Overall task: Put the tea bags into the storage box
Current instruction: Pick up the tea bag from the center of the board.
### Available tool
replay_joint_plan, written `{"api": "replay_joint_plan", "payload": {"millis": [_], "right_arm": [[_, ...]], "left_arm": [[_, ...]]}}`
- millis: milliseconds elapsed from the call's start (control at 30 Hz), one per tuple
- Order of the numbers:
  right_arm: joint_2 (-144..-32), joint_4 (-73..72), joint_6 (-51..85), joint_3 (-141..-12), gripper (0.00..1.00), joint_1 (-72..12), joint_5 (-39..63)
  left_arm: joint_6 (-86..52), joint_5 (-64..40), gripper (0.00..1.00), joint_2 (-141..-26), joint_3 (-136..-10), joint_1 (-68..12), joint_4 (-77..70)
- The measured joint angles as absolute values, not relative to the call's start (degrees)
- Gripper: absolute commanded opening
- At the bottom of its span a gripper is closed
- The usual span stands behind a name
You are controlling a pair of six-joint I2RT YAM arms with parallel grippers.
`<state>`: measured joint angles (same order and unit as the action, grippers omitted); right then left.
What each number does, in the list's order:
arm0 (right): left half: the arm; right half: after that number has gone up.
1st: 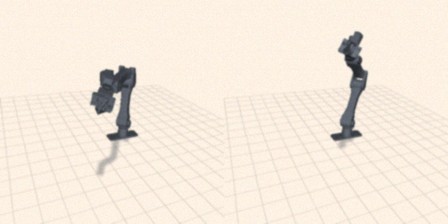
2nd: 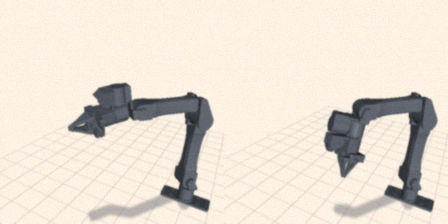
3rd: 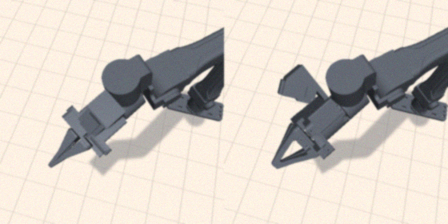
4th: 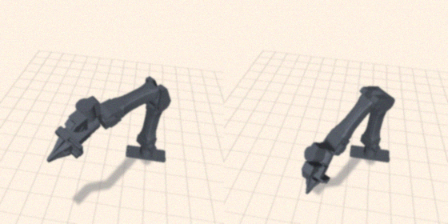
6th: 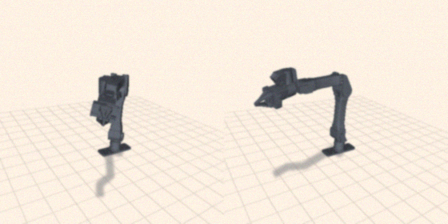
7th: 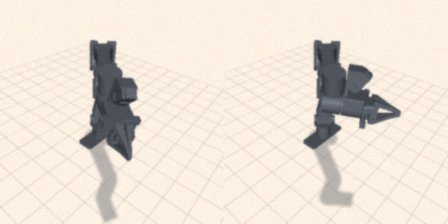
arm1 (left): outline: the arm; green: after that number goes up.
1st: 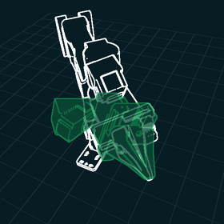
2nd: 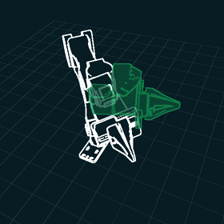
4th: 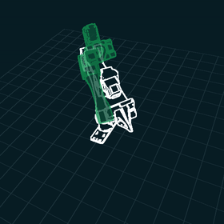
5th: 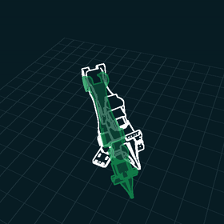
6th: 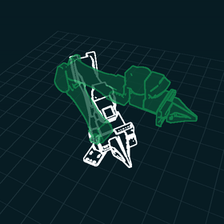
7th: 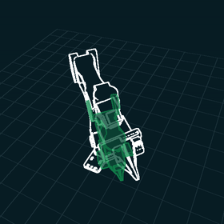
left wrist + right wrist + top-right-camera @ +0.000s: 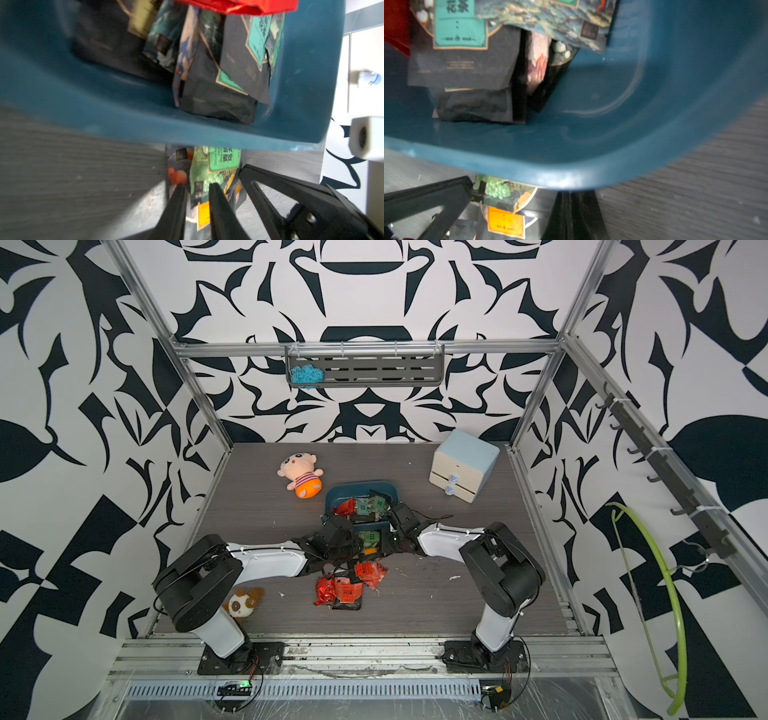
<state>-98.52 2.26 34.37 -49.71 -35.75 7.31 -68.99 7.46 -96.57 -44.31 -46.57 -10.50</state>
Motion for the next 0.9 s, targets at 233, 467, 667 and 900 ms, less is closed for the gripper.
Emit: {"api": "replay_joint_plan", "payload": {"millis": [233, 467, 667, 900], "right_arm": [[-98.61, 2.2, 34.37, -49.71, 0.04, -35.7, 7.84], [-98.61, 2.13, 34.37, -49.71, 0.04, -35.7, 8.21], [-98.61, 2.07, 34.37, -49.71, 0.04, -35.7, 8.47], [-98.61, 1.87, 34.37, -49.71, 0.04, -35.7, 8.78]], "left_arm": [[-69.08, 6.63, 0.22, -98.26, -44.69, -46.57, -11.68], [-69.65, 6.11, 0.26, -98.85, -44.69, -46.57, -12.29], [-70.0, 6.52, 0.31, -98.85, -44.69, -46.48, -12.67], [-70.48, 6.52, 0.31, -99.24, -44.66, -46.13, -15.0]]}}
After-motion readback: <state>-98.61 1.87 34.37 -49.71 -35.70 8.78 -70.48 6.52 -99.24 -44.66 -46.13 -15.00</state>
